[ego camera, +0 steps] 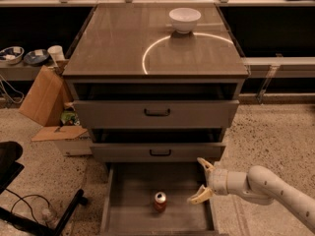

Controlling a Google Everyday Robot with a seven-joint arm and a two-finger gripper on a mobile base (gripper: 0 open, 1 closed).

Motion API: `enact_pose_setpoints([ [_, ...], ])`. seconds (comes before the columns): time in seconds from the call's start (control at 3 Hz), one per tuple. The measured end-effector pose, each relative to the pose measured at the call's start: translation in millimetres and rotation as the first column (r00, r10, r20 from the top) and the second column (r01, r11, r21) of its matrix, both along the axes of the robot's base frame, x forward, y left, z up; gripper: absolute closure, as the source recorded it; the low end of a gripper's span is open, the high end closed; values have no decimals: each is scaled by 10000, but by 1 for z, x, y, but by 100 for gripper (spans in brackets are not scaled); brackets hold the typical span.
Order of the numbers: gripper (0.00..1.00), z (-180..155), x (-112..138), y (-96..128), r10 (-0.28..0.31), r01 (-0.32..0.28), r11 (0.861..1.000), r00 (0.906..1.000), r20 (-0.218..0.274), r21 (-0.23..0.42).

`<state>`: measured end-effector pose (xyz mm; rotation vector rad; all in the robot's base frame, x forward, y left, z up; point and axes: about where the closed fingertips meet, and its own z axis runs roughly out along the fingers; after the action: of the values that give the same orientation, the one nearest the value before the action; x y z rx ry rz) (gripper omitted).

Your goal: Pick coke can from bottom drawer and place on counter

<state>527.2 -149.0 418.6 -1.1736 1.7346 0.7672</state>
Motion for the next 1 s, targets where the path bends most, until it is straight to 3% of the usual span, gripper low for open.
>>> enact_pose_setpoints([
  [0.33,0,-9,2,0,-72,73,9999,10000,-50,124],
  [0.67,0,-25,-2,17,-67,70,9999,9997,-248,109],
  [1.0,0,-65,-4,48,-53,55,10000,9990,-442,27],
])
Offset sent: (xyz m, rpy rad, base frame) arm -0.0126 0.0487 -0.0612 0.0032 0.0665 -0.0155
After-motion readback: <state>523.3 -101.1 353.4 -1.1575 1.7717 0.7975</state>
